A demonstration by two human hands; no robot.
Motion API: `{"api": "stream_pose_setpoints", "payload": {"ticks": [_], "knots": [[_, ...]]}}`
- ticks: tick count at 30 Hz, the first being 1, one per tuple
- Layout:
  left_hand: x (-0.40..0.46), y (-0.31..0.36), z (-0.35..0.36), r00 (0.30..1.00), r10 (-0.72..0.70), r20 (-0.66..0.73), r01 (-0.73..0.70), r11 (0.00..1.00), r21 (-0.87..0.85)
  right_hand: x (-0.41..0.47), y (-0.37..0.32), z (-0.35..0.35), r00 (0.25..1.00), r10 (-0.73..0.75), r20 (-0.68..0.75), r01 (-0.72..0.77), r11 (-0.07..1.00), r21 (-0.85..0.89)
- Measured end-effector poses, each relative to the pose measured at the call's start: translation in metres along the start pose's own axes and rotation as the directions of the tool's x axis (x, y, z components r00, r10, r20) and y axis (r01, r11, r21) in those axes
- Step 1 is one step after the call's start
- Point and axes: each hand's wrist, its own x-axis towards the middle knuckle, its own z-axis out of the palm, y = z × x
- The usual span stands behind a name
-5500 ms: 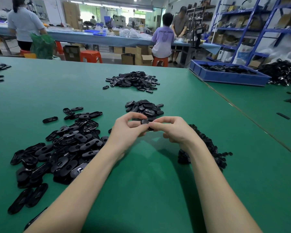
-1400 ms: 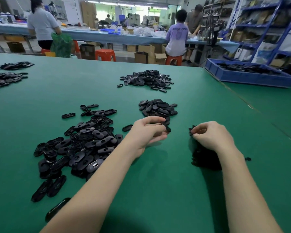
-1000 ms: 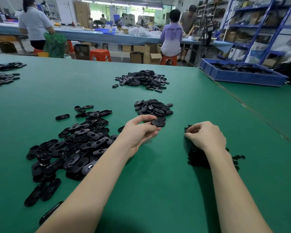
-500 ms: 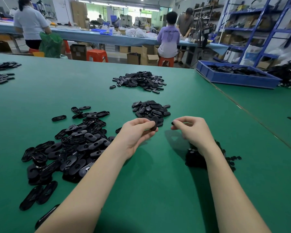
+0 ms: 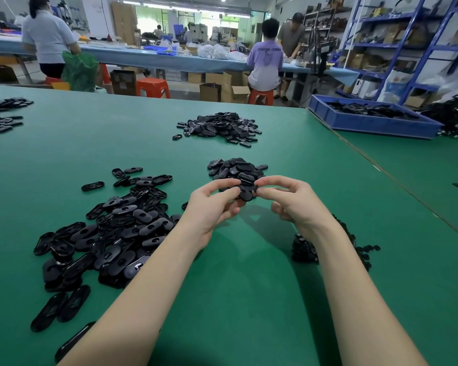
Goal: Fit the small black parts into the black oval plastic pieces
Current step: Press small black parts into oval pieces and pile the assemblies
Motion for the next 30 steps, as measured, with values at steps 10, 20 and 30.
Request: {"api": "stream_pose_setpoints", "payload": {"ticks": [10, 20, 30], "knots": [[0.0033, -0.0019, -0.0003, 0.996, 0.086, -0.015, -0.084, 0.993, 0.087, 0.0011, -0.0022, -0.0013, 0.999, 0.044, 0.023, -0.043, 0.999, -0.024], [0.0008, -0.0021, 0.003, 0.981, 0.191, 0.033, -0.193, 0.972, 0.133, 0.0023, -0.0089, 0.0045, 0.997, 0.049, -0.057, -0.059, 0.981, -0.185], [-0.0022, 0.0013, 0.0026, 0.985, 0.165, 0.054, -0.172, 0.973, 0.156, 0.0027, -0.008, 0.0053, 0.99, 0.045, -0.132, -0.071, 0.977, -0.203]]}}
